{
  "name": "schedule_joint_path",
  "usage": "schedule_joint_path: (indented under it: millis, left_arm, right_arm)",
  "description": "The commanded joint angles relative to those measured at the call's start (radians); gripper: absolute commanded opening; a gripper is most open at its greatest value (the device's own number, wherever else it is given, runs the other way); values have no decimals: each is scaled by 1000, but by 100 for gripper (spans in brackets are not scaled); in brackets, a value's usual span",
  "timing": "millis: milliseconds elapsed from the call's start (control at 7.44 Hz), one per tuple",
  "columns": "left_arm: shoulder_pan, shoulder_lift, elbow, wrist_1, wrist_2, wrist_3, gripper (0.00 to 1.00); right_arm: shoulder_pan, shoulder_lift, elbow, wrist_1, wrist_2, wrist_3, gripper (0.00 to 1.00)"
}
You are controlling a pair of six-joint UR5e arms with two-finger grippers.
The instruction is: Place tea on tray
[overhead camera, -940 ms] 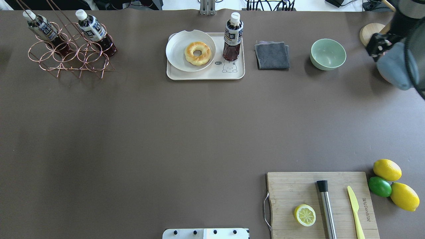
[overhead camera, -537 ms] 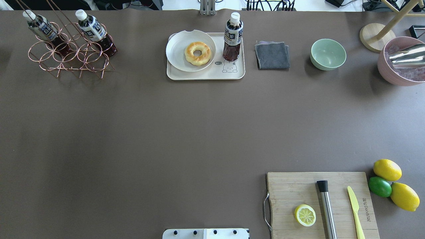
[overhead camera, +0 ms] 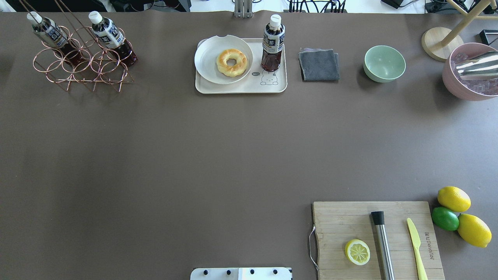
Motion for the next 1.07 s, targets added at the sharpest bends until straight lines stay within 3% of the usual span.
schedule_joint_path:
  millis: [0,940]
  left_arm:
    - [0,1,3,-1,0,2,97]
    - [-40,30,-5,-1,-2,9,97]
  right_arm:
    - [30,-3,8,6,2,-4,100]
    - [30,4,34,6,-1,22,100]
